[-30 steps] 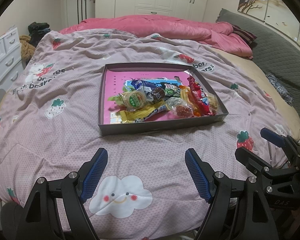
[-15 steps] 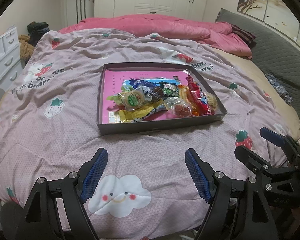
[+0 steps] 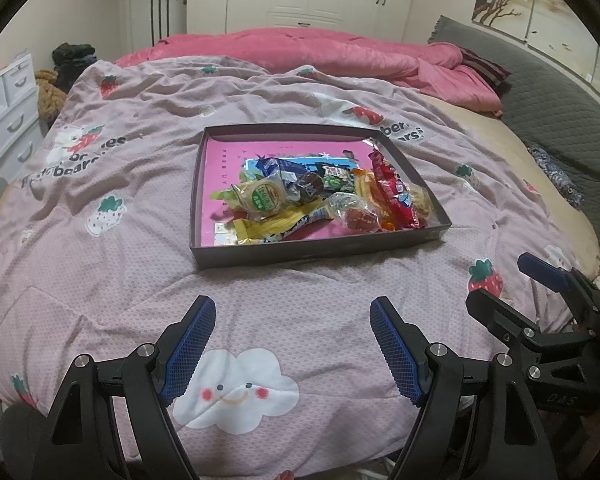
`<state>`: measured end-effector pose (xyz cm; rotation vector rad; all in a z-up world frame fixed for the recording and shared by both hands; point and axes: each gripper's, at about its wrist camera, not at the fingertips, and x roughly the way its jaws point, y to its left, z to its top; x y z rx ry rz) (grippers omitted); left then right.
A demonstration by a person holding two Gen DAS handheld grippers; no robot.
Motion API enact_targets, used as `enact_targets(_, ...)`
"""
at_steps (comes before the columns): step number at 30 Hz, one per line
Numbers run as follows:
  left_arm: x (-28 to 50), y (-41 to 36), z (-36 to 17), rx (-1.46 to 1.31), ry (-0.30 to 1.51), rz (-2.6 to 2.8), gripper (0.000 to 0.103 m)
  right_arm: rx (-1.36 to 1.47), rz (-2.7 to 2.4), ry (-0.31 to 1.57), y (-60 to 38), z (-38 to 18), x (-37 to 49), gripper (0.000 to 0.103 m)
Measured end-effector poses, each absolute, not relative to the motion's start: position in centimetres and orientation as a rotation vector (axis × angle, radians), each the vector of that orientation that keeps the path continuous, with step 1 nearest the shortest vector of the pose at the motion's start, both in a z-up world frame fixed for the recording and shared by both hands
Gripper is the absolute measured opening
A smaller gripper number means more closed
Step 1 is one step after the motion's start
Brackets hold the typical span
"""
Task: Organize snacks
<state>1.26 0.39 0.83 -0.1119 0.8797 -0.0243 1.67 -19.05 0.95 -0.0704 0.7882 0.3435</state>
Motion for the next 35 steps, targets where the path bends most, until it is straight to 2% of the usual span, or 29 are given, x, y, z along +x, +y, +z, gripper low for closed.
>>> enact_targets(35,2.4,1.4,1.1,-0.118,0.851,-0.007,0.081,-0.06,0.333,0.789,-19.6,0.4,2.9,0.101)
